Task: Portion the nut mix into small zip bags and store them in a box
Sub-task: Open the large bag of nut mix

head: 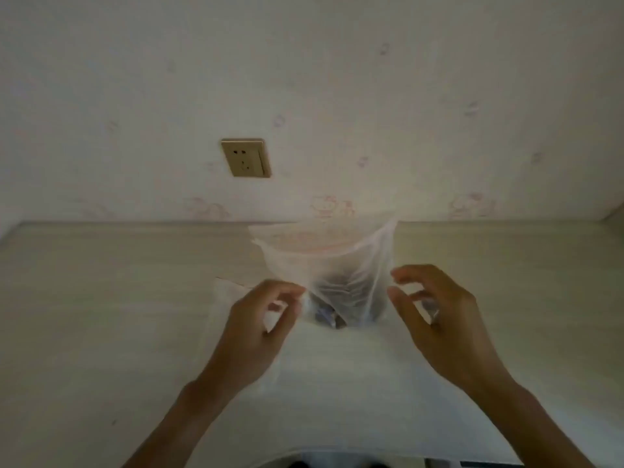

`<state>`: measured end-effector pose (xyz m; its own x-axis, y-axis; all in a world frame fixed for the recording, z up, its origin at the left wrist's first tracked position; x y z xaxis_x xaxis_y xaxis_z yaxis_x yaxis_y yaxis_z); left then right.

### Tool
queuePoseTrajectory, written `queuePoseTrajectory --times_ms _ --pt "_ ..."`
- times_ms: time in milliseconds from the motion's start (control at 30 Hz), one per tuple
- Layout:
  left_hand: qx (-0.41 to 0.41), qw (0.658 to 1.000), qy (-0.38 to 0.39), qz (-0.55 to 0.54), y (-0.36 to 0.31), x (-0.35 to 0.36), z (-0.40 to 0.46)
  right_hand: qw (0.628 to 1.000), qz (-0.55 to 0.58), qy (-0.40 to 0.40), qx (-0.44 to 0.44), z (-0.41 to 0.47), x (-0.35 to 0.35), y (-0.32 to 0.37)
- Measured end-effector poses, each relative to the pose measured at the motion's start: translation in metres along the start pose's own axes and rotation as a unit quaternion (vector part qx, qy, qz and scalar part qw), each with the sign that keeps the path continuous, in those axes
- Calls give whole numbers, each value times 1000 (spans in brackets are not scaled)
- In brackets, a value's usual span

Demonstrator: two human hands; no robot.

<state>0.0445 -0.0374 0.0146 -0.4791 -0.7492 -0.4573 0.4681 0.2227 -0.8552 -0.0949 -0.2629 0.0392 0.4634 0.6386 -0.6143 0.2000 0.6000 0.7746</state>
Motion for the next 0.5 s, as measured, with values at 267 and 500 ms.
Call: queuePoseTrajectory --times_ms 267,500 --pt "93 968 -113 206 42 -4 54 955 -234 -48 -177 41 35 7" --pt "11 991 -105 86 67 22 31 926 -332 -82 -160 24 56 0"
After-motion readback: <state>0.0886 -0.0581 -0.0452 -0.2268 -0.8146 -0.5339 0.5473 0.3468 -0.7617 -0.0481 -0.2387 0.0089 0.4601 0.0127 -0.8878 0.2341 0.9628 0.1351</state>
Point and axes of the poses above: each hand's wrist, its own z-axis towards the middle knuckle, its own x-axis out of the palm, y = z × x, the point moved 6 cm from there along z, towards the middle knuckle, and after that the axes turned 5 degrees about -z, right-handed, at the moved point
